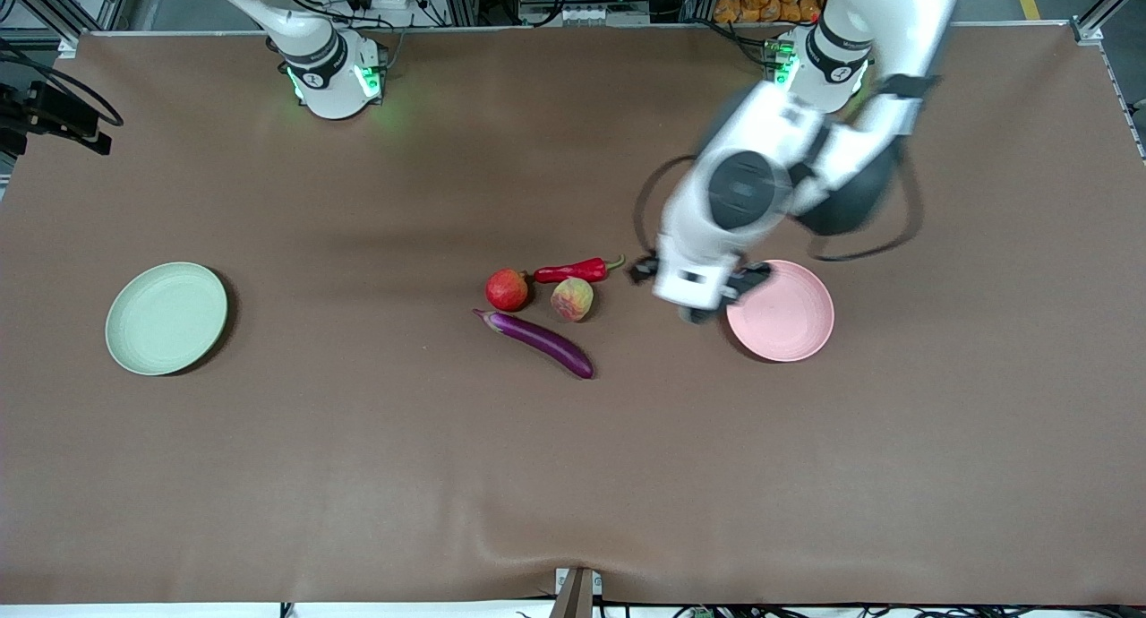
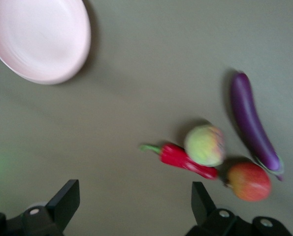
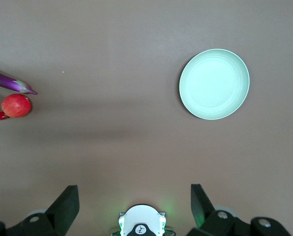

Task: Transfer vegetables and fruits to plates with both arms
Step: 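Reach the left gripper to the red chili pepper and grasp it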

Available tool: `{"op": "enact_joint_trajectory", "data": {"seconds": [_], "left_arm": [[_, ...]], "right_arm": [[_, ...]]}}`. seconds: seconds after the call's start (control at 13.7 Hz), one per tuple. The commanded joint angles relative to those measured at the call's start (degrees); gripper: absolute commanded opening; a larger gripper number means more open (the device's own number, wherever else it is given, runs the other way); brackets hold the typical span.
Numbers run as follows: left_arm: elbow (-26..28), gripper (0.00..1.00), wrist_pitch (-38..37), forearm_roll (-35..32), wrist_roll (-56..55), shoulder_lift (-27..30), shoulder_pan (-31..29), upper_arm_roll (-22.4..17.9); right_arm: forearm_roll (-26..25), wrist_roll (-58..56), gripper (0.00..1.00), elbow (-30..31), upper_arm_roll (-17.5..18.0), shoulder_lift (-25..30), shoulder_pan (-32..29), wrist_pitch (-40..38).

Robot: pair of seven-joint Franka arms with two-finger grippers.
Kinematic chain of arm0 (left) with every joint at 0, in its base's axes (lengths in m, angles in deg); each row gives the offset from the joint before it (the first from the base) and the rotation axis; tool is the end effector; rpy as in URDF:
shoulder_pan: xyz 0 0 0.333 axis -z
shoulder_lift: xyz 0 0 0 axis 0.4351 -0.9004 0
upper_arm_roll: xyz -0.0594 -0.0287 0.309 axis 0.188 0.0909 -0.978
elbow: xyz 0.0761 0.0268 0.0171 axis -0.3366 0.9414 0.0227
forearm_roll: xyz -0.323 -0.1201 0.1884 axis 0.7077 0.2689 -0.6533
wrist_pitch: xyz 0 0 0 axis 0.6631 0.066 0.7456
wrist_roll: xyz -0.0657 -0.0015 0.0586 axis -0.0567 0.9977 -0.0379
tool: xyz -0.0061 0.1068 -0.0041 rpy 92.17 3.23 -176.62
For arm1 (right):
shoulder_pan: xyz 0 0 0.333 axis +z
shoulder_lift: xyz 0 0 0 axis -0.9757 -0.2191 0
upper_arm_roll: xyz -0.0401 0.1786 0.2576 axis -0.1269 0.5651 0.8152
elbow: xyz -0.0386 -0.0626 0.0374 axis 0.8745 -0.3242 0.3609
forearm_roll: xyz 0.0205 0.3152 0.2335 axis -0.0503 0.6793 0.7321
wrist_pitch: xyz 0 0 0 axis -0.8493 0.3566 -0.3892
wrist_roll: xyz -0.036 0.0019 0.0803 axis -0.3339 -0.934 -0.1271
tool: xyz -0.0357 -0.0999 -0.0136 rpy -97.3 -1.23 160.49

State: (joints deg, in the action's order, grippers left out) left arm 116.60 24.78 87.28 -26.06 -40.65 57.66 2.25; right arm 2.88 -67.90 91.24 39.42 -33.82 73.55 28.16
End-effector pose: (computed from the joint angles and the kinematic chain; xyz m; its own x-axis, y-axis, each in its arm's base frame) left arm 0.5292 -0.4375 0.4168 0.8204 0.5367 -0.1972 0.5335 -0.8426 -0.0735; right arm 0.5113 -0.0258 0.6786 0.9912 -0.0112 -0.1320 -0.0119 -0.9999 -0.0053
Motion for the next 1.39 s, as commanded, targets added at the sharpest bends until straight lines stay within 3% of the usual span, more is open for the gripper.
{"op": "enact_joint_trajectory", "data": {"seconds": [0.0,0.29,0.58,0.8,1.32], "left_arm": [[-2.2,1.0,4.0,-0.2,-10.3,-2.5,4.8,-1.0],[-1.9,1.0,6.7,-2.8,-20.5,-5.4,8.2,-1.0],[3.6,1.0,18.8,-10.3,-48.2,-5.8,11.5,-0.9],[6.7,1.0,22.7,-10.5,-53.6,-7.8,13.6,-0.9],[5.9,1.0,29.8,-10.6,-56.5,-14.5,14.3,-1.2]], "right_arm": [[1.2,-0.5,1.0,-0.1,0.3,-0.2,-0.7,-0.5],[1.1,-0.5,1.0,-0.1,0.3,-0.6,-0.9,-0.8],[1.1,-0.5,1.0,0.0,0.2,-0.7,-1.0,-1.0],[1.1,-0.6,1.0,0.0,0.2,-1.7,-0.6,-1.0],[0.5,-0.5,1.0,-0.3,0.1,-4.8,-1.5,-1.1]]}}
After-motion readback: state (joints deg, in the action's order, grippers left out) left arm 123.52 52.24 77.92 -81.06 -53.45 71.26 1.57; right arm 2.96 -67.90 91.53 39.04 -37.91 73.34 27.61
